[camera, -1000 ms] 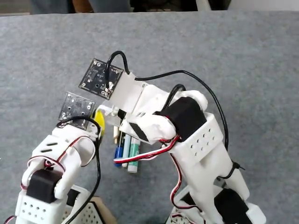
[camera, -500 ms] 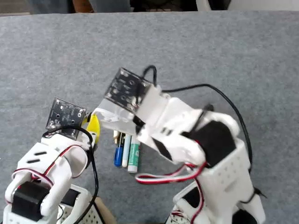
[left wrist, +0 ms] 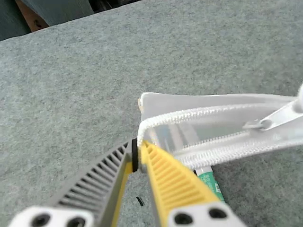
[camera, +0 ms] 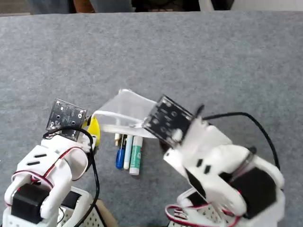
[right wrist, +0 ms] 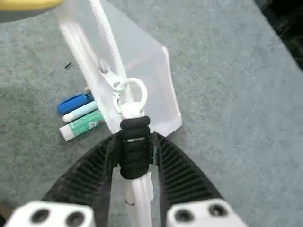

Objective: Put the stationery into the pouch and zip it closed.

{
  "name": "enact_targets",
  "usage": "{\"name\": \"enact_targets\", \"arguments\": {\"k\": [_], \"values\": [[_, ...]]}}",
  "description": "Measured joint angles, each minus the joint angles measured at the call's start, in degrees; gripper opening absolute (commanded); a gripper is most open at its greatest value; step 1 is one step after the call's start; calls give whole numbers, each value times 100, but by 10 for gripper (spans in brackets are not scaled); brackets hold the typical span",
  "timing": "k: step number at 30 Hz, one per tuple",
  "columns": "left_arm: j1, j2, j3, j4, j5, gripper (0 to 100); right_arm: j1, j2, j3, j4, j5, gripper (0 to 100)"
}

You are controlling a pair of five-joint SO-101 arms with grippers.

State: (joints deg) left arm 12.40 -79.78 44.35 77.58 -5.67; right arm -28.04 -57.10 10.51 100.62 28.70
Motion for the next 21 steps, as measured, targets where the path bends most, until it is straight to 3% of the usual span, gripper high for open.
{"name": "enact_targets", "arguments": {"k": [9, 21], "values": [[0, 0, 0, 0, 0, 28, 527, -677, 229, 0, 167, 12], [0, 0, 0, 0, 0, 28, 642, -1705, 1029, 0, 334, 15]]}}
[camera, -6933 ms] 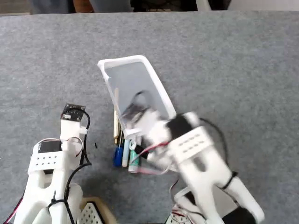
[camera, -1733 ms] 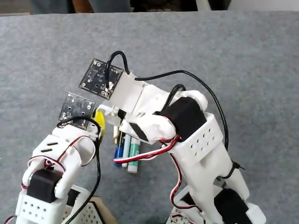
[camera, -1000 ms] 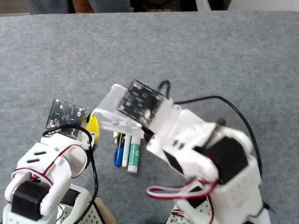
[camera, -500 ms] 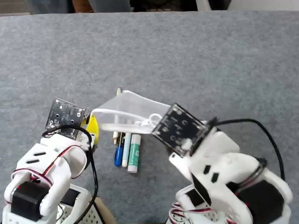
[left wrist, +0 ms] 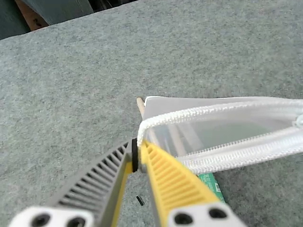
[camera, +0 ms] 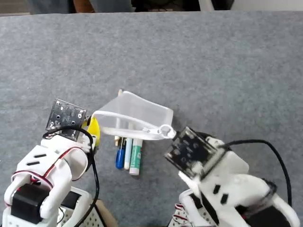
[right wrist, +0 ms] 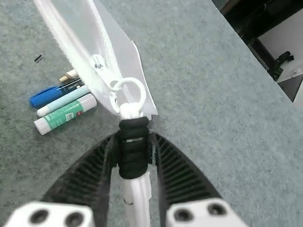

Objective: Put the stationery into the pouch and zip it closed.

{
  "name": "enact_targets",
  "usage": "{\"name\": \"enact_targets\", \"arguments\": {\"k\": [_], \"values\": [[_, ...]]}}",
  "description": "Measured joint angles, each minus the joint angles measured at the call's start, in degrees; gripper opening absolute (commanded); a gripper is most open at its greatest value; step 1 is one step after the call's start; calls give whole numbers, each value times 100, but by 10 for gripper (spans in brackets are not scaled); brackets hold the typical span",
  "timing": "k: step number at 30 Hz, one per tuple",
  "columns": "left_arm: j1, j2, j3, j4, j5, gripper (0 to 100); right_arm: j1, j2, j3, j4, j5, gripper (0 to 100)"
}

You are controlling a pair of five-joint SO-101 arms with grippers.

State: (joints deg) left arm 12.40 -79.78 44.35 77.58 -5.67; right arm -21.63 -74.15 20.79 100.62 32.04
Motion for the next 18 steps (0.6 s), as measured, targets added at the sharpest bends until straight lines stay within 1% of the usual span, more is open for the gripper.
{"name": "enact_targets", "arguments": {"k": [2, 3, 7, 8, 9, 11, 13, 18], "values": [[0, 0, 0, 0, 0, 28, 9, -105, 0, 0, 0, 44], [0, 0, 0, 0, 0, 28, 9, -141, 0, 0, 0, 89], [-9, 0, 0, 0, 0, 28, 9, -264, 0, 18, -26, 355], [-9, 26, 0, 0, 0, 28, 9, -264, 0, 18, -114, 400], [-9, 70, 0, 0, -18, 28, 9, -264, 0, 26, -185, 423], [-18, 237, -18, 0, -18, 28, -9, -202, 35, 35, -255, 427], [-18, 492, -167, 0, -9, 28, -334, -18, 62, 35, -352, 427], [-26, 1389, -862, 0, 264, 28, -1591, 466, 62, 35, -1011, 427]]}}
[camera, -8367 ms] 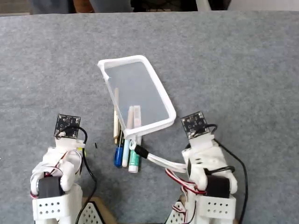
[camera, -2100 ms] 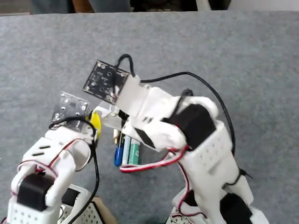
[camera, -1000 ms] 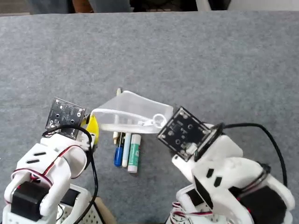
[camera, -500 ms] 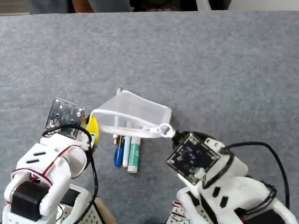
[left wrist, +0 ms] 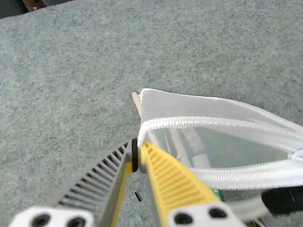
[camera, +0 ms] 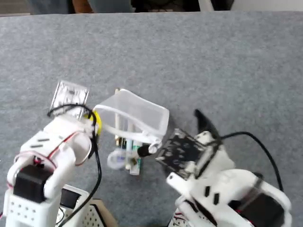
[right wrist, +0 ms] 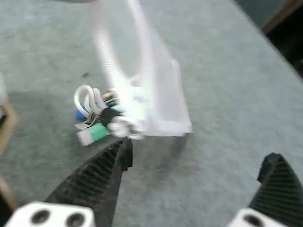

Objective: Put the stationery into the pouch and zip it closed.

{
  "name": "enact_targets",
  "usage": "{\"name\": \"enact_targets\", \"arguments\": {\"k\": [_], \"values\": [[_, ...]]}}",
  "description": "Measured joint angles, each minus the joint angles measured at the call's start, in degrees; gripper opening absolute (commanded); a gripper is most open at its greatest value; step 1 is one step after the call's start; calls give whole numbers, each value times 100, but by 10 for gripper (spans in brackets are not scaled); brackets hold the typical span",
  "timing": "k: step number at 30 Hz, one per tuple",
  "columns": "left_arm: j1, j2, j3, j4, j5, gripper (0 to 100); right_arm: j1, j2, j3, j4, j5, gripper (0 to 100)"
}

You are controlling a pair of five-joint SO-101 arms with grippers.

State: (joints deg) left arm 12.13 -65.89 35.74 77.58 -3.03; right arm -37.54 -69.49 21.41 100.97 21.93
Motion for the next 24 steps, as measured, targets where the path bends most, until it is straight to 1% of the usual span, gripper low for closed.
{"name": "enact_targets", "arguments": {"k": [4, 8, 22, 24], "values": [[0, 659, -659, 0, 70, 28, -211, 246, 0, 0, -176, 427], [0, 1029, -985, 0, 88, 28, -237, 325, 88, -44, -185, 427], [0, 1125, -1020, 0, 88, 28, -246, 413, 1635, -1749, -193, 427], [0, 1125, -1020, 26, 97, 28, -149, 413, 1793, -2040, -185, 427]]}}
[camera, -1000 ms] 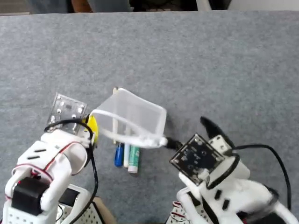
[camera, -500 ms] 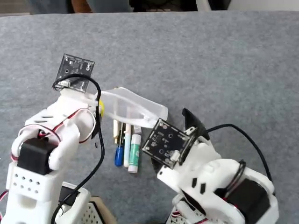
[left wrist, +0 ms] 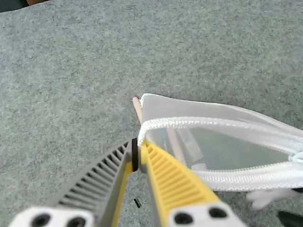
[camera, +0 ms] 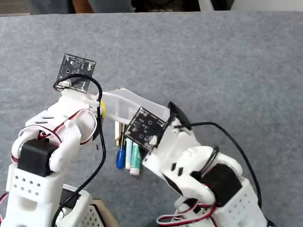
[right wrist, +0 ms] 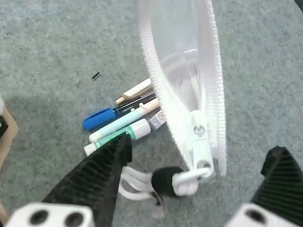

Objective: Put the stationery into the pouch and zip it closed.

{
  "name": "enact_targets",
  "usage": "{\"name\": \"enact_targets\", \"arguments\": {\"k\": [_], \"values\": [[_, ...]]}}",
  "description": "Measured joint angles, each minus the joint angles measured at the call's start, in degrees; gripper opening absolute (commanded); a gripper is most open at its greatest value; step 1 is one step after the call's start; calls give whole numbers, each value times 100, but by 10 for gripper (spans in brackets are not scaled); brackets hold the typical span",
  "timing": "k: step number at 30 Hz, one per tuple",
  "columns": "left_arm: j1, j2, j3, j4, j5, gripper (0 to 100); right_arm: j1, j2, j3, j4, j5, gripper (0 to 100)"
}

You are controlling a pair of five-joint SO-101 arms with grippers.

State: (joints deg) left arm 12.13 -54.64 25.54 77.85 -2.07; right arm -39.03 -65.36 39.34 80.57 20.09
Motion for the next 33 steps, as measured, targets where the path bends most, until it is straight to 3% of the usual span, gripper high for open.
{"name": "enact_targets", "arguments": {"k": [6, 18, 30, 33], "values": [[0, 0, 0, 105, 0, 28, 862, 0, 580, -1055, -9, 390], [-18, 35, 0, 105, 9, 28, 1037, 9, 1055, -1662, 0, 9], [-26, 35, -9, 105, 0, 40, 1055, 9, 897, -1292, 0, 12], [0, 26, -9, 105, 176, 149, 1055, 18, 536, -923, 9, 12]]}}
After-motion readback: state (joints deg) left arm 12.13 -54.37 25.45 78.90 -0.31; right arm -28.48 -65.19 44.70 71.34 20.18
